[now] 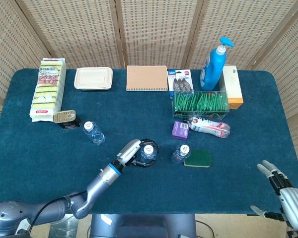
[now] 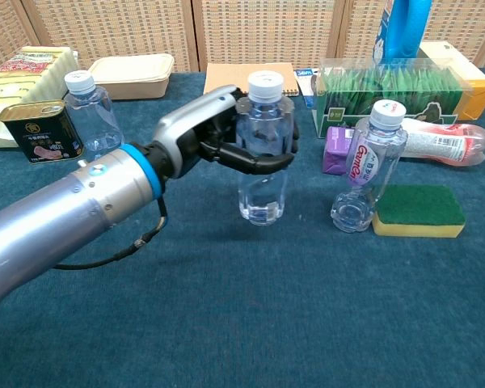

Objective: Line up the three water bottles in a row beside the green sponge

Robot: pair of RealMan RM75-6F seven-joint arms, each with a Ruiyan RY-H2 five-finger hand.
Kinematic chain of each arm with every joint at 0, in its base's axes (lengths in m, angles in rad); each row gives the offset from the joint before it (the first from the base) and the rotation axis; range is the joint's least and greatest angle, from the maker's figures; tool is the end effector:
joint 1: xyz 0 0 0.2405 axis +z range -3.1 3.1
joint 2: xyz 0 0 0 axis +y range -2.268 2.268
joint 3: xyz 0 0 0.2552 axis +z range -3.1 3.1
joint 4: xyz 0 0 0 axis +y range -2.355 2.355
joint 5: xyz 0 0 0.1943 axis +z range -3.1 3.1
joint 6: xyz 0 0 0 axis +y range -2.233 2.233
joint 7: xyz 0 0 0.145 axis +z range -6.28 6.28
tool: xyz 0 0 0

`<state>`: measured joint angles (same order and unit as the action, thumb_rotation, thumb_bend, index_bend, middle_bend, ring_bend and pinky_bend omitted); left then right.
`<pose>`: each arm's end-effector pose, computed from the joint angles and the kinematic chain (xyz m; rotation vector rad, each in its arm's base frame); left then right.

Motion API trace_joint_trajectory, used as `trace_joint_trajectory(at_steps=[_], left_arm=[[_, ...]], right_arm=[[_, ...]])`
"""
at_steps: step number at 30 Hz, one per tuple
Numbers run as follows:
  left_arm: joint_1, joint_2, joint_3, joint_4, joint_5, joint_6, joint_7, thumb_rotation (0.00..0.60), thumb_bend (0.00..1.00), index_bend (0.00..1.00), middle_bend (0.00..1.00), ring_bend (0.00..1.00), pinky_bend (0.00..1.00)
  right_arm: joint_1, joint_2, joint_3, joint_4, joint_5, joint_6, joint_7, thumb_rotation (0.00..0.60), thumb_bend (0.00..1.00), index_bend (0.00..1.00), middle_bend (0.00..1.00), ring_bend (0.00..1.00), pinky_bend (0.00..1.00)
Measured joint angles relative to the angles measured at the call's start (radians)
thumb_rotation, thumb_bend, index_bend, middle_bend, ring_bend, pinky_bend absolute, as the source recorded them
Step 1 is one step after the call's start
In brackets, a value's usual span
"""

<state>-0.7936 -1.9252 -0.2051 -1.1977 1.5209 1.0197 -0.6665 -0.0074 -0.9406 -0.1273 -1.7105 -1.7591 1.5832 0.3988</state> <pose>-0.0608 0.3065 -0.0897 -1.7560 -1.7469 -1.7048 -0.2835 -0.1155 0.1949 1.4469 -1.2303 1.1337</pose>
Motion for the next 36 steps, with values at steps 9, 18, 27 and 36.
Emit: trace_joint_trajectory(at_steps=[9,18,27,36], left_arm=[[-0.054,-0.099,-0.024,0.125,-0.022,-0.009,0.017,0.6,0.29,0.51,0.46,0.36,0.42],[-0.078,-0.142,-0.025,0.193,-0.031,-0.003,0.003,0.6,0.28,0.51,0.46,0.36,0.42],[-0.096,-0.148,-0.018,0.219,-0.042,-0.034,0.011,0.6,0.25,0.35,0.29,0.21,0.37],[-0.098,-0.144,-0.009,0.216,-0.042,-0.022,0.012,0.6,0.21,0.0,0.05,0.01,0.2]], right_arm=[[-0.001,0.009,0.001,0.004,0.0,0.009,0.031,0.6,0.0,0.09,0.02,0.0,0.08],[0.01,0.011,0.004,0.008,0.012,-0.015,0.051,0.6,0.0,0.09,0.02,0.0,0.08],[0.008,0.014,0.006,0.006,0.016,-0.012,0.051,0.6,0.0,0.09,0.02,0.0,0.08],[-0.015,-0.016,0.039,0.011,0.05,0.033,-0.053,0.6,0.0,0.09,0.01,0.0,0.01]])
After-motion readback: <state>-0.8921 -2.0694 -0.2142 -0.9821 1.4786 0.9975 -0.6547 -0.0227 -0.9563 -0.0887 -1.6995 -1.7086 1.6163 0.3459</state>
